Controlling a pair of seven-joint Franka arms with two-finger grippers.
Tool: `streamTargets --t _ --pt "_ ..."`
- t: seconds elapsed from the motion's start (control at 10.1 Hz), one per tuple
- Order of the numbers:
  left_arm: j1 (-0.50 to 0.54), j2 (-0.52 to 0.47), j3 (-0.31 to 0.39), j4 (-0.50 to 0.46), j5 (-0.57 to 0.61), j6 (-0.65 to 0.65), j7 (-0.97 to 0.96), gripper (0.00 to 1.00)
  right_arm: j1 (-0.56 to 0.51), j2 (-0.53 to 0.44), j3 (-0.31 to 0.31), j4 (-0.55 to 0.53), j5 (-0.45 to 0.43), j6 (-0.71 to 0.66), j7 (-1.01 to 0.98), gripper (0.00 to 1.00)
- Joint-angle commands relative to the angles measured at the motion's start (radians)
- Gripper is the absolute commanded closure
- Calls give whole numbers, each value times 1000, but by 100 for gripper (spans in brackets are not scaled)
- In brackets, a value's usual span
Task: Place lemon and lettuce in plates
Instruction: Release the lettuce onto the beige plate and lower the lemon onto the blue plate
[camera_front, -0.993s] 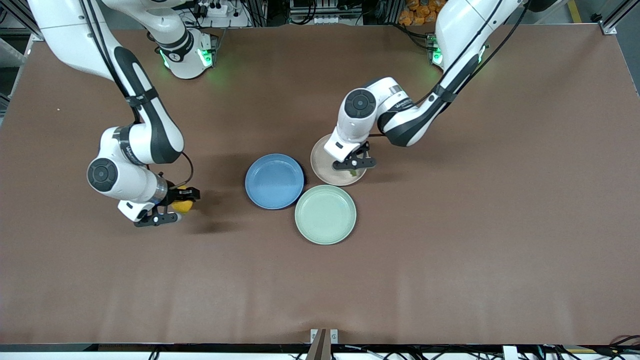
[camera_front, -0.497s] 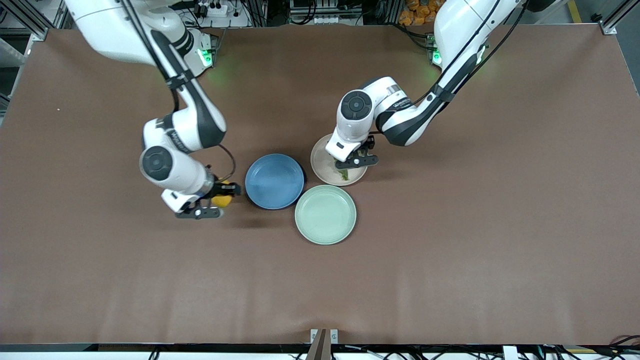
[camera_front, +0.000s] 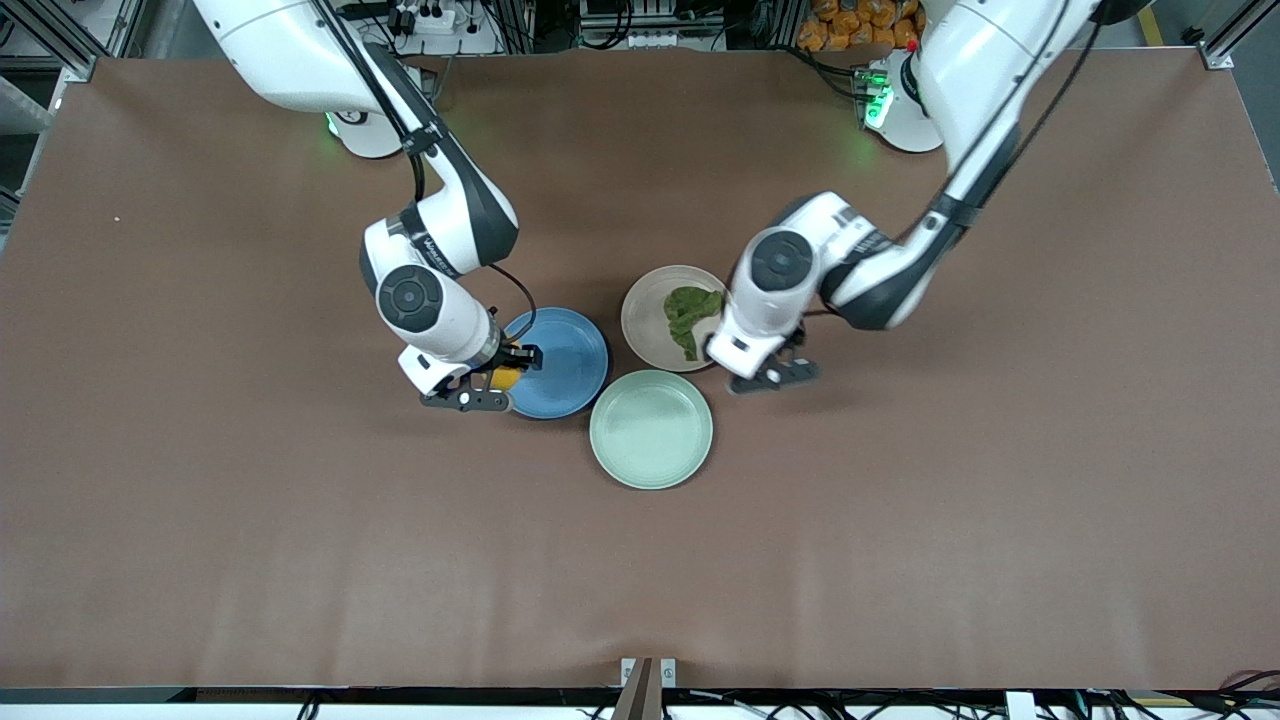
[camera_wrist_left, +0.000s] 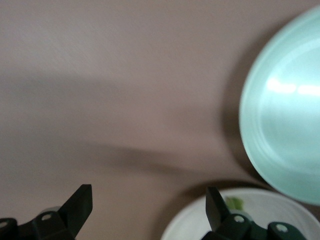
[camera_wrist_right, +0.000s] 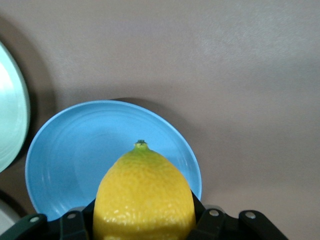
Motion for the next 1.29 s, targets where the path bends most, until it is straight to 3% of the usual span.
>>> streamTargets --t 0.0,0.6,0.79,0.89,0.99,1.19 --pt "96 -9 -2 24 25 -20 103 0 30 43 -4 18 17 42 57 63" --pt "338 -23 -12 9 23 -56 447 0 114 137 -7 17 14 188 123 63" --pt "342 -26 -12 11 23 -75 467 0 115 143 -7 17 2 198 122 59" --pt "355 -43 -10 9 23 -90 504 0 115 146 -9 17 2 198 122 51" --pt "366 -63 2 5 8 -109 597 0 113 149 -9 17 2 198 122 37" --pt "217 -165 199 -47 -119 -114 769 0 113 151 -9 18 2 198 122 5"
